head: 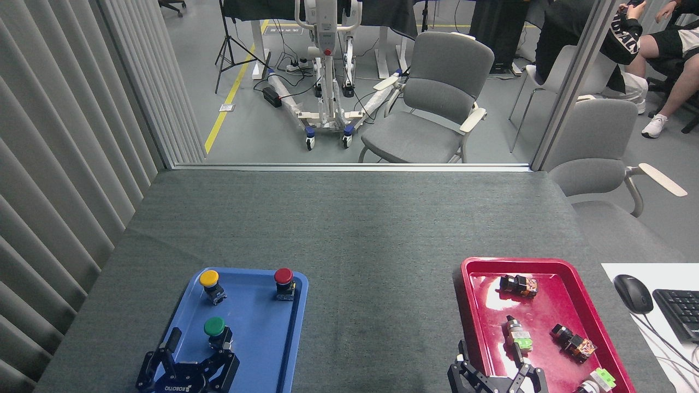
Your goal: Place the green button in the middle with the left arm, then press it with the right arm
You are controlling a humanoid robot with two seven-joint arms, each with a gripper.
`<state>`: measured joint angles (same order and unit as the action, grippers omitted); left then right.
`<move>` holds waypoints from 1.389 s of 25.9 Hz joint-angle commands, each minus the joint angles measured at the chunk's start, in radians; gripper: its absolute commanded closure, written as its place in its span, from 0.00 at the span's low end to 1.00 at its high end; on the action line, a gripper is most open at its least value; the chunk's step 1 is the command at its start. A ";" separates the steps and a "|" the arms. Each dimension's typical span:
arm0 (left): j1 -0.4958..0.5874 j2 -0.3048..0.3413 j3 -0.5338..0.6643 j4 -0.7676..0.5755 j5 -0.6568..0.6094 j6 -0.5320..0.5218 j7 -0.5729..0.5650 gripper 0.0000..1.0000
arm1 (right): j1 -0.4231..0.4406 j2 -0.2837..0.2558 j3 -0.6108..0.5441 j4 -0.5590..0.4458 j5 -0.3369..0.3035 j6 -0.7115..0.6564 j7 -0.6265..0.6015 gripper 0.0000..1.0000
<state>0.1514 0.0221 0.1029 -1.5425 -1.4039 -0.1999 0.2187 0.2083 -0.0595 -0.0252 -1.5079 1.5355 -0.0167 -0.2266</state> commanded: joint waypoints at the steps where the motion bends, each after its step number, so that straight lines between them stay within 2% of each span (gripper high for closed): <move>1: 0.013 -0.001 0.000 -0.027 -0.001 0.005 -0.001 0.00 | 0.000 0.001 0.001 0.000 0.000 0.000 0.000 0.01; 7: 0.063 0.001 -0.002 -0.126 -0.004 -0.004 -0.002 0.00 | 0.000 0.001 0.001 0.000 0.000 0.000 0.000 0.01; 12: 0.066 0.004 -0.002 -0.159 -0.007 -0.001 -0.004 0.00 | 0.000 0.000 0.001 0.000 0.000 0.000 -0.002 0.01; 36: 0.066 0.015 0.000 -0.136 -0.027 0.007 -0.035 0.00 | 0.000 0.000 0.001 -0.002 0.002 0.003 0.000 0.01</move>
<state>0.2172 0.0366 0.1027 -1.6799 -1.4318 -0.1947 0.1843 0.2086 -0.0608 -0.0256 -1.5091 1.5363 -0.0145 -0.2316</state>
